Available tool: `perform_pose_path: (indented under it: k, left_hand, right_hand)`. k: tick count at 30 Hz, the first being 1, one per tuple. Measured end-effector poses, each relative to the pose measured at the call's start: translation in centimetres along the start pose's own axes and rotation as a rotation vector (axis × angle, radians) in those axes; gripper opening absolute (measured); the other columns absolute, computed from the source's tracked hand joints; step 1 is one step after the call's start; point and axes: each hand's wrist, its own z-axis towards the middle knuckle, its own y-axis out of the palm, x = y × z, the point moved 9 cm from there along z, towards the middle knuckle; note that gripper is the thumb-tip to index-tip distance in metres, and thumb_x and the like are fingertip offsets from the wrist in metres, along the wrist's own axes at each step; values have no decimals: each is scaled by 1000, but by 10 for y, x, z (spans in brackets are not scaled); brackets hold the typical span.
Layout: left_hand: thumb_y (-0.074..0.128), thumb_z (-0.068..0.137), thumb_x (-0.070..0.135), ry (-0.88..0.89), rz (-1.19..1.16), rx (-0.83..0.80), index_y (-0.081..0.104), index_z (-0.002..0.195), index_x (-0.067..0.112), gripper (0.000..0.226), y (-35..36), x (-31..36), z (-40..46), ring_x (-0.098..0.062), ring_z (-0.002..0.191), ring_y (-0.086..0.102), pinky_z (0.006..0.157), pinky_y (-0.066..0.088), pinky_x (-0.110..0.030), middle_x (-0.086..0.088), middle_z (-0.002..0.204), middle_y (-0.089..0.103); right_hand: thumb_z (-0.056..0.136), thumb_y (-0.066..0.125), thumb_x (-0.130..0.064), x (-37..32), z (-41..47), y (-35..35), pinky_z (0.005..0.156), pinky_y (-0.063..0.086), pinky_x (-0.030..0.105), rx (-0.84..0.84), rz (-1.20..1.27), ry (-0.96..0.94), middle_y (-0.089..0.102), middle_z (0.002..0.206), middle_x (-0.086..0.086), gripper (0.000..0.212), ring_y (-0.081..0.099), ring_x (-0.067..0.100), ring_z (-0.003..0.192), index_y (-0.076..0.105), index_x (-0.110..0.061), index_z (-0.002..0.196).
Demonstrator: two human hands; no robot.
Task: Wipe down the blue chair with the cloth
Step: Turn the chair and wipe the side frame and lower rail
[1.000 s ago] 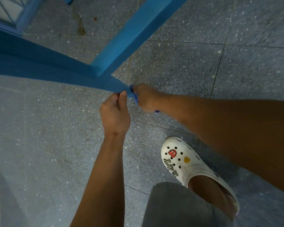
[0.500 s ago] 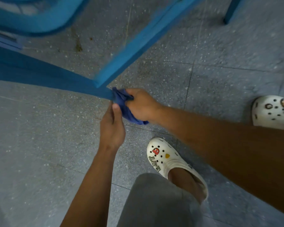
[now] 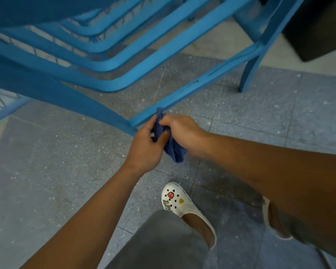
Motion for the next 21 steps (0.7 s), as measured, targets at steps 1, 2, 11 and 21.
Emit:
perform_pose_path:
  k: [1,2,11,21]
  left_hand:
    - [64,99,17,22,6,-5,51,145,29,50,2,8,-1,3,103,67,91,58,-32,20,117,68]
    - [66,97,15,44,9,3,52,144,27,51,3,15,-1,5,100,67,88,58,-24,22,115,68]
    - [67,93,7,196,348,251,65,132,21,42,-30,52,16,-12,91,64,78,45,-17,1,104,68]
    - [65,96,23,-139,-47,346,56,93,13,14,-24,3,60,-9,76,56,65,43,-27,9,80,54]
  right_hand:
    - [101,52,-19,-5,-6,-5,64,50,23,1,-11,1,69,82,2,22,65,14,75,67,-18,85]
    - [103,51,-23,-10,-9,-9,71,52,27,-15,-43,-5,71,88,4,22,67,17,82,68,-20,89]
    - [107,48,-26,-64,-50,-52,68,47,7,-150,-508,-52,68,127,9,34,65,22,108,63,-10,134]
    - [106,44,-38,-68,-44,-80,119,29,39,-82,-1274,-185,30,164,3,59,34,26,148,24,-23,159]
